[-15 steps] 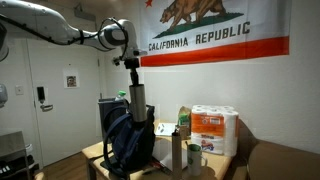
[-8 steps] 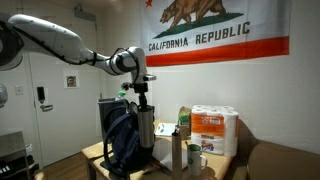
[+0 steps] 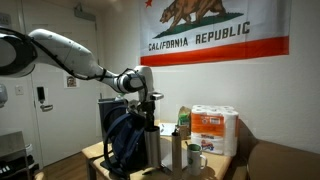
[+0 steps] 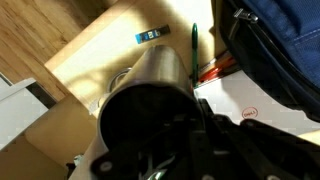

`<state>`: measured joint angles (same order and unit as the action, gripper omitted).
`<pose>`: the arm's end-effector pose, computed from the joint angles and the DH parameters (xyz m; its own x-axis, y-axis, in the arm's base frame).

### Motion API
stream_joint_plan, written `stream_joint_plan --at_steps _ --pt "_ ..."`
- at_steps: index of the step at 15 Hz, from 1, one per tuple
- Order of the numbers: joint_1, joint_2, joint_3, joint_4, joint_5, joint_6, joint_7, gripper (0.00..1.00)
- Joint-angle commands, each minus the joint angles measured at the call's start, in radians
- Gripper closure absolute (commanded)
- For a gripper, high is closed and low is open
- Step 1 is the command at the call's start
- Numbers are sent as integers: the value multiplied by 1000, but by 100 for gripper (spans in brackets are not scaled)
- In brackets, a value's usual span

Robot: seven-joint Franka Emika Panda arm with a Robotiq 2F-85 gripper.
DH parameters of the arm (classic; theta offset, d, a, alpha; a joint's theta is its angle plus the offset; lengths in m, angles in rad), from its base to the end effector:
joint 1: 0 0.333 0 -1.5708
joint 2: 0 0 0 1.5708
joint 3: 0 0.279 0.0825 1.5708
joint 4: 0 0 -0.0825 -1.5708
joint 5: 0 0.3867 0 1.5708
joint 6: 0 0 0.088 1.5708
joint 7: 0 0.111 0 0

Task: Pick the bottle in the bag and put it on the counter

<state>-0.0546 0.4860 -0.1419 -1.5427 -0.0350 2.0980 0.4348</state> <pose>0.6708 -0.1234 0.3425 0.8246 -0.5557 0.1061 -0.5630 -0.8244 0.0581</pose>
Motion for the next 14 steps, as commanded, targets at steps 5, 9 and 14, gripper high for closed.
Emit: stream_joint_plan --at_steps 5,9,14 --pt "-15 -19 4 -135 33 212 -52 98" --pt "-17 -9 1 -192 39 244 -56 98" --pt "-24 2 -6 -232 36 278 -55 98"
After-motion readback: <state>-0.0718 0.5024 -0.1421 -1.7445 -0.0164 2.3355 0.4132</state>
